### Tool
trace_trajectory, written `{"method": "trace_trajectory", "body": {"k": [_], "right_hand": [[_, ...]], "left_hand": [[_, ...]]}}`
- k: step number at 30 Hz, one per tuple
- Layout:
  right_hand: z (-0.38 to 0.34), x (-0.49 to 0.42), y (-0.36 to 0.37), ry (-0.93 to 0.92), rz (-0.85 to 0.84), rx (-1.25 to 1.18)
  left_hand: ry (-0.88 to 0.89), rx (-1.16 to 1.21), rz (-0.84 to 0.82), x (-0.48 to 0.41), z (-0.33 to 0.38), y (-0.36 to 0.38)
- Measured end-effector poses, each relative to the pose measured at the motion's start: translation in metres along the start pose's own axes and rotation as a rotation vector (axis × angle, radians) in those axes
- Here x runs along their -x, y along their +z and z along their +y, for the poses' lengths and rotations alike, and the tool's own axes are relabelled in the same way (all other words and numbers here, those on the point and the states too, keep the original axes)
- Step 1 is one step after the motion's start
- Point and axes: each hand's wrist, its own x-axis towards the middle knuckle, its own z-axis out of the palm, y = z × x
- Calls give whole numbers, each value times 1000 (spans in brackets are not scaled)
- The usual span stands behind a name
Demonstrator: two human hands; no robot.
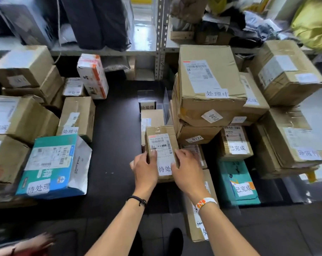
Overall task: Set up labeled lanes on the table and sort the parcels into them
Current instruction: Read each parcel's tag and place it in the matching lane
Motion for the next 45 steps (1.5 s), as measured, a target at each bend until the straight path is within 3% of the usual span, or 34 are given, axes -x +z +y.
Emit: {"method": "trace_trajectory", "body": {"k": [6,10,15,23,29,37,39,42,45], "right_hand": [[-8,-3,-1,24,-3,75],[-23,-3,-6,-30,99,69],[-58,-10,-13,-273,169,-1],[-134,-23,-3,-464,200,-45],[-220,-15,23,-642,129,-109],[-347,13,76,-809,-230,-66],[-367,16,87,-811,-291,-37],[-385,15,103,-780,-295,-70],[-386,12,113,-765,-264,-200]], "left_hand": [[-25,-38,-53,-9,-1,-8],[10,-113,-87,-14,10,-24],[223,-221,48,-20,29,-57],[464,-367,284,-33,33,-137],[436,-404,517,-33,24,-218],[285,-436,859,-47,-14,-363],[139,-448,841,-56,-31,-393],[-111,-463,684,-66,-54,-419],[-191,-440,570,-68,-63,-420]]}}
